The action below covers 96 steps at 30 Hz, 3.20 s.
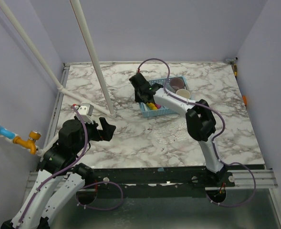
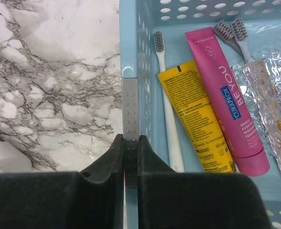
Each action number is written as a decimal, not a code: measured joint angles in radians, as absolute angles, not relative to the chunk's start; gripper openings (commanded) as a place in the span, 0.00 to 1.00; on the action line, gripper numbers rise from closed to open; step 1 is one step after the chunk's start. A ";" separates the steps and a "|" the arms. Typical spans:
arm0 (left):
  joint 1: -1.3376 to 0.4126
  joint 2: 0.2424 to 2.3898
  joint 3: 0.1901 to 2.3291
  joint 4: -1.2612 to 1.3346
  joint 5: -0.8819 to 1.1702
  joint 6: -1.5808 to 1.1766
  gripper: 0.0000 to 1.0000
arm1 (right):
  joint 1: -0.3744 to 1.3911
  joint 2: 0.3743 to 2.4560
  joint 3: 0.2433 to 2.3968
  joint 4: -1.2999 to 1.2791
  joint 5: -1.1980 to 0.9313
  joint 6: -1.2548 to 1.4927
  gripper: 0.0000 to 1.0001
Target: Prepare toiletry sets of a toothbrush and toothpaste on the tray
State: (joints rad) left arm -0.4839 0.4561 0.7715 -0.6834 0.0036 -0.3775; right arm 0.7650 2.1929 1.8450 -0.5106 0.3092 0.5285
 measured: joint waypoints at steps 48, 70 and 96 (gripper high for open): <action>-0.472 0.484 0.772 -0.684 -0.002 -0.377 0.99 | 0.777 1.353 0.902 -0.535 0.459 0.666 0.58; -0.472 0.507 0.772 -0.688 -0.002 -0.378 0.99 | 0.736 1.460 0.719 -0.319 0.391 0.693 0.58; -0.464 0.504 0.772 -0.690 -0.002 -0.378 0.99 | 0.856 1.453 0.678 -0.233 0.399 0.770 0.57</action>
State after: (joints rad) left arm -0.4641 0.5037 0.7715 -0.6899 -0.0021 -0.3779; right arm 0.8562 1.4528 0.6777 -0.2329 0.3992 0.7696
